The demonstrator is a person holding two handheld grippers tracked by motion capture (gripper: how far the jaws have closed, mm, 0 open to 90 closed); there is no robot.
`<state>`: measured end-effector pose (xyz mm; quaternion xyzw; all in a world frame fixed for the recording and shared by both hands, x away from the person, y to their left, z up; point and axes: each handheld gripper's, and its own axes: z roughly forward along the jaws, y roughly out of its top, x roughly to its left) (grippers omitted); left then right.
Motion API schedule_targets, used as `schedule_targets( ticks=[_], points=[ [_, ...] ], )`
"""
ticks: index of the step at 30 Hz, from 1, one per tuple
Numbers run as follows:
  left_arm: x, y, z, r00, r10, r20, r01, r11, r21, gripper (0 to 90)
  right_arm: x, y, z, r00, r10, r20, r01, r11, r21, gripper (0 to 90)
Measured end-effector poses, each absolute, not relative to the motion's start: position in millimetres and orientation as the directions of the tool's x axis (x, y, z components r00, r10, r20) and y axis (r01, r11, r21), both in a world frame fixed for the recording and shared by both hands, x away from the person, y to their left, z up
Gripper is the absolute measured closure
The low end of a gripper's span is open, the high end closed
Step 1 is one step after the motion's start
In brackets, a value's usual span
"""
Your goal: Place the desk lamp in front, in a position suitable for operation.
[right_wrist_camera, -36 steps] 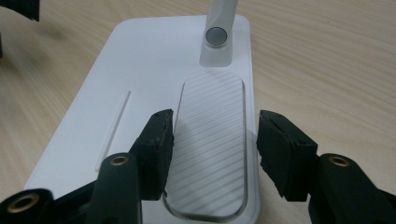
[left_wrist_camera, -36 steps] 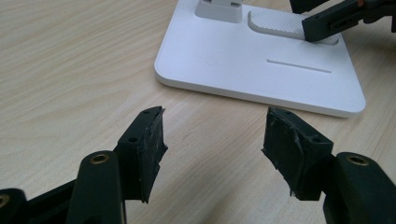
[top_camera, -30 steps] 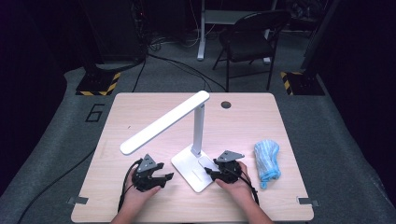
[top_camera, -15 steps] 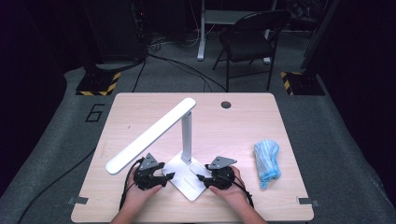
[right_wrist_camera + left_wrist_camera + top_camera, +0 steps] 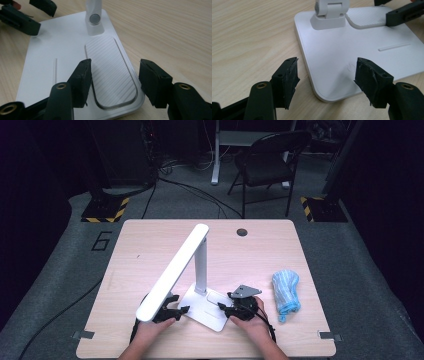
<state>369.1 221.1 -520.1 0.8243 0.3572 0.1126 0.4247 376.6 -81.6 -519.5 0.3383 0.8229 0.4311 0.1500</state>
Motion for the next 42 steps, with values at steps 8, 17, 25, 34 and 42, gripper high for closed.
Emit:
schedule_targets(
  ticks=[8, 17, 25, 34, 42],
  points=[
    [366.1, 211.4, -520.0, 0.748, 0.653, -0.119, 0.483, -0.412, 0.772, 34.7, 380.9, -89.4, -519.7, -0.7, 0.713, 0.05, 0.444, 0.379, 0.811, 40.4],
    [365.7, 209.0, -521.2, 0.748, 0.65, -0.13, 0.49, -0.41, 0.77, 34.8, 381.7, -91.9, -519.7, -0.701, 0.712, 0.053, 0.445, 0.378, 0.812, 40.7],
    [368.5, 207.7, -520.3, 0.743, 0.658, -0.124, 0.489, -0.407, 0.771, 34.8, 377.1, -96.3, -517.3, -0.692, 0.721, 0.045, 0.456, 0.388, 0.801, 43.2],
    [380.7, 211.7, -509.4, 0.737, 0.652, -0.177, 0.496, -0.344, 0.797, 39.7, 353.7, -91.7, -506.8, -0.694, 0.719, 0.035, 0.443, 0.388, 0.809, 44.7],
    [393.4, 200.2, -492.2, 0.762, 0.629, -0.153, 0.44, -0.33, 0.835, 41.3, 331.8, -87.9, -500.1, -0.711, 0.703, -0.004, 0.422, 0.431, 0.798, 41.9]
  ],
)
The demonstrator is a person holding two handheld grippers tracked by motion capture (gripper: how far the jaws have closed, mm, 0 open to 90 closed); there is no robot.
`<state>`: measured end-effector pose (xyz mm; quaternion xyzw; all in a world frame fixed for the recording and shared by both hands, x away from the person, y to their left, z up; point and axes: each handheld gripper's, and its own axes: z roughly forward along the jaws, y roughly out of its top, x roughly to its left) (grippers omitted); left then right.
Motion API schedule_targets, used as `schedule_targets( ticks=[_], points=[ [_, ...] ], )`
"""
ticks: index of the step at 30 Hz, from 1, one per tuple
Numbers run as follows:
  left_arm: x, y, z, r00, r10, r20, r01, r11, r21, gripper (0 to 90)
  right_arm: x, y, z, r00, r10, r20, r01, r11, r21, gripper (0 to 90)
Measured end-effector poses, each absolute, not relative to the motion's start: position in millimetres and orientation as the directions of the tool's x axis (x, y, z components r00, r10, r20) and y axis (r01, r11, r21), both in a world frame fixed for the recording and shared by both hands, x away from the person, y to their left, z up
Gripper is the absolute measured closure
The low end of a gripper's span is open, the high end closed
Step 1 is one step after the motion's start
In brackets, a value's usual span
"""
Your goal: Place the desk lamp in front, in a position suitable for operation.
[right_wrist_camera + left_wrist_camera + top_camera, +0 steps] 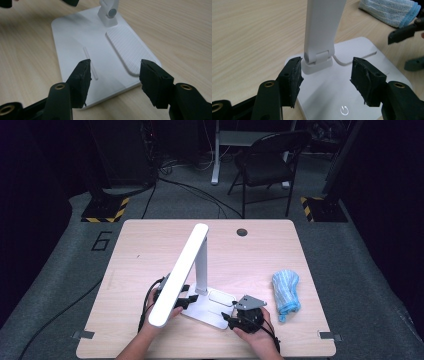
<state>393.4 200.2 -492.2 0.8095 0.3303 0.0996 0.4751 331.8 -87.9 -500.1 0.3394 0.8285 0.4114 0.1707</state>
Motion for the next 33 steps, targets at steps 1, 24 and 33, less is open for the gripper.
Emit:
schedule_targets(
  ticks=[1, 24, 33],
  points=[
    [394.9, 198.9, -491.3, 0.762, 0.63, -0.147, 0.437, -0.335, 0.835, 41.3, 325.5, -88.6, -501.4, -0.71, 0.704, -0.009, 0.422, 0.435, 0.795, 41.1],
    [427.1, 174.8, -475.1, 0.784, 0.607, -0.134, 0.401, -0.328, 0.855, 53.3, 310.8, -78.9, -523.1, -0.719, 0.695, 0.011, 0.443, 0.447, 0.777, 31.6],
    [423.0, 177.1, -474.4, 0.786, 0.607, -0.118, 0.391, -0.341, 0.855, 54.8, 315.9, -80.4, -523.9, -0.725, 0.688, -0.012, 0.427, 0.463, 0.777, 28.3]
  ],
)
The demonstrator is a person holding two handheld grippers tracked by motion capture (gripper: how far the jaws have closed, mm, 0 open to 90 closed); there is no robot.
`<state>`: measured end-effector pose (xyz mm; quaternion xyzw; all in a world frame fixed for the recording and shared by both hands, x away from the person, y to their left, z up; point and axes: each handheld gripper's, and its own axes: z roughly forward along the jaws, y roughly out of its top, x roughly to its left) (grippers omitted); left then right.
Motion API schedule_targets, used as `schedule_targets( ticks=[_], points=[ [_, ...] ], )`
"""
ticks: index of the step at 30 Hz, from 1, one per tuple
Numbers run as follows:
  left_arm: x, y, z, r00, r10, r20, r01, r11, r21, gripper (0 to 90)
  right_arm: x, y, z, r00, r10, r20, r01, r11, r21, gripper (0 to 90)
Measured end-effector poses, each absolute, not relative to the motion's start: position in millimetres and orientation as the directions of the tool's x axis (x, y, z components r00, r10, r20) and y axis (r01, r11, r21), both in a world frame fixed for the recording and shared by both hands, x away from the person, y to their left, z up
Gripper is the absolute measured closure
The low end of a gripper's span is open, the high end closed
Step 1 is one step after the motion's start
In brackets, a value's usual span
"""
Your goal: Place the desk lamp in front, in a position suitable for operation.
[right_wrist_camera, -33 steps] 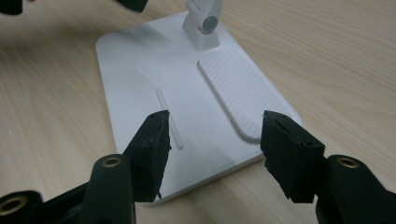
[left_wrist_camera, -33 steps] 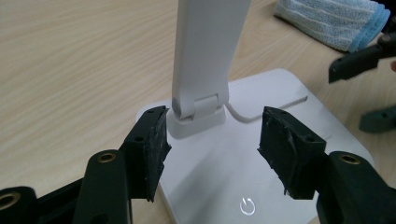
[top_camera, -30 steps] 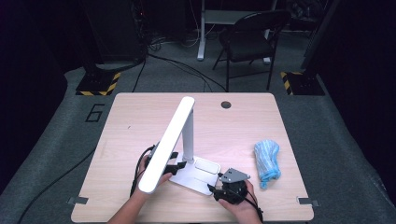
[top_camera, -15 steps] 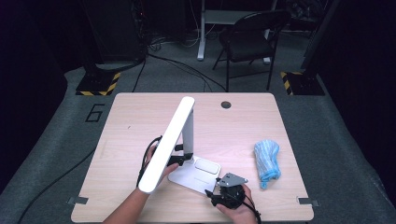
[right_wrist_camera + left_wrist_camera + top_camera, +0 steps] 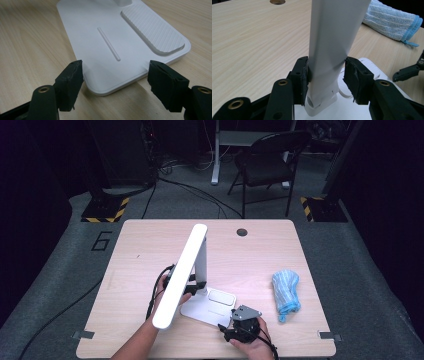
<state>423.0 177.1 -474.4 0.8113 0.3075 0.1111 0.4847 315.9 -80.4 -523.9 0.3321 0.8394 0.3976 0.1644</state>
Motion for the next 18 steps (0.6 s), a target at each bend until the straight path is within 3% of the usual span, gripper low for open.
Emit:
schedule_targets(
  ticks=[7, 18],
  points=[
    [416.0, 185.0, -474.0, 0.792, 0.605, -0.081, 0.365, -0.363, 0.857, 55.6, 323.0, -87.8, -523.9, -0.694, 0.72, 0.018, 0.464, 0.428, 0.776, 33.7],
    [410.7, 186.6, -476.6, 0.795, 0.595, -0.117, 0.372, -0.327, 0.869, 55.7, 335.7, -98.8, -521.2, -0.657, 0.754, 0.002, 0.477, 0.414, 0.775, 38.4]
  ],
)
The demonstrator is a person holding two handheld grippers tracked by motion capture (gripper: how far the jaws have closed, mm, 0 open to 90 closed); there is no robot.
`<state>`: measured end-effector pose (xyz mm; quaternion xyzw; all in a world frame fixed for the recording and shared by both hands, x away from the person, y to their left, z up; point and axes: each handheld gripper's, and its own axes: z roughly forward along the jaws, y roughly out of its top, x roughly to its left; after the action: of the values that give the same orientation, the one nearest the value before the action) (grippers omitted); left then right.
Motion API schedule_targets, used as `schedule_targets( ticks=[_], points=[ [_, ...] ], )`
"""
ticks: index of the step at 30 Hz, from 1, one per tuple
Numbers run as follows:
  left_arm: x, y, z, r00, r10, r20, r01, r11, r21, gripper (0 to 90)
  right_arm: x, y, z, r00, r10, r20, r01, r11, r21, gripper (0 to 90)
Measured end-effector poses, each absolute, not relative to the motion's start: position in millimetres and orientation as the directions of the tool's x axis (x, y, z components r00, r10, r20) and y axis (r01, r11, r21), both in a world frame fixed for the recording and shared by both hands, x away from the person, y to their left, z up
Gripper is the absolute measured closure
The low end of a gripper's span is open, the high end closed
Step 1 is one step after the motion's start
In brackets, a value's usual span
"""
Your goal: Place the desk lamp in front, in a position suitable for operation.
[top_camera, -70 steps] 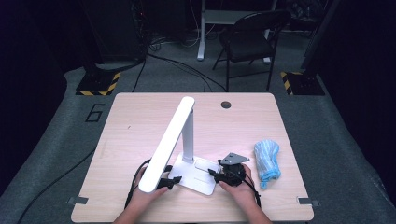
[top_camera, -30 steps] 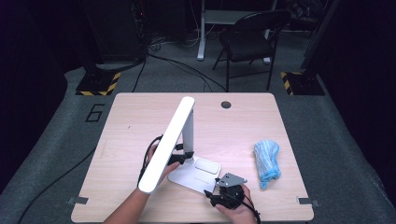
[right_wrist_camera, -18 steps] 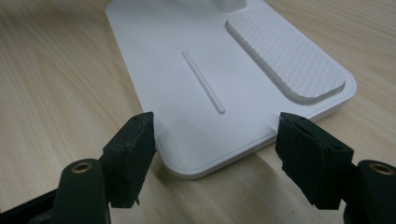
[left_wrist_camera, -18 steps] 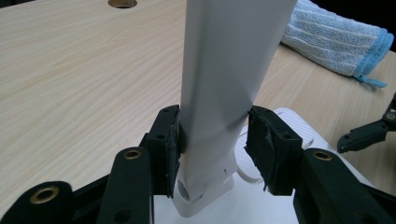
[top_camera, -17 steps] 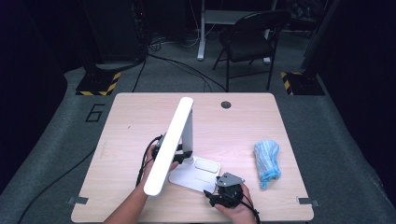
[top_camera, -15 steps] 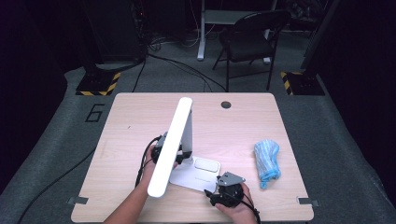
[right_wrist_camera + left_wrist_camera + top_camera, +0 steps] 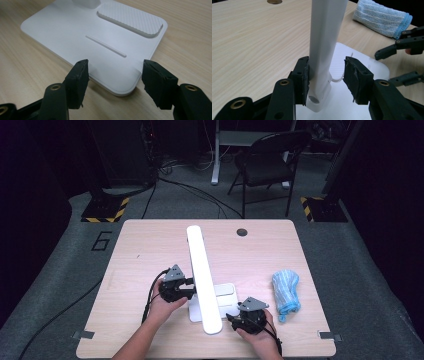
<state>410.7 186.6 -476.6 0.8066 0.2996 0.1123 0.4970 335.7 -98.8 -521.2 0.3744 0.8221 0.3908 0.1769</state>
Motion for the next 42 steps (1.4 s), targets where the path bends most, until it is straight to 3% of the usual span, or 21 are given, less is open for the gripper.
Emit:
schedule_targets(
  ticks=[12, 19, 25, 36, 42],
  points=[
    [395.9, 185.0, -473.6, 0.827, 0.548, -0.129, 0.364, -0.346, 0.865, 59.9, 352.7, -114.5, -519.3, -0.608, 0.794, -0.028, 0.474, 0.391, 0.789, 44.0],
    [394.9, 180.4, -469.6, 0.815, 0.566, -0.123, 0.356, -0.321, 0.878, 62.2, 354.9, -116.0, -519.5, -0.595, 0.803, -0.025, 0.481, 0.38, 0.79, 43.8],
    [395.6, 181.3, -470.4, 0.8, 0.59, -0.104, 0.35, -0.319, 0.881, 74.7, 340.4, -105.1, -518.1, -0.623, 0.782, -0.018, 0.471, 0.393, 0.79, 42.7],
    [392.6, 179.1, -470.6, 0.789, 0.611, -0.065, 0.327, -0.327, 0.886, 76.4, 327.0, -89.4, -521.0, -0.664, 0.747, 0.023, 0.48, 0.402, 0.78, 41.3],
    [389.3, 185.3, -470.5, 0.739, 0.67, -0.067, 0.35, -0.297, 0.888, 76.5, 326.7, -79.7, -522.5, -0.695, 0.717, 0.042, 0.468, 0.408, 0.784, 39.5]
  ],
)
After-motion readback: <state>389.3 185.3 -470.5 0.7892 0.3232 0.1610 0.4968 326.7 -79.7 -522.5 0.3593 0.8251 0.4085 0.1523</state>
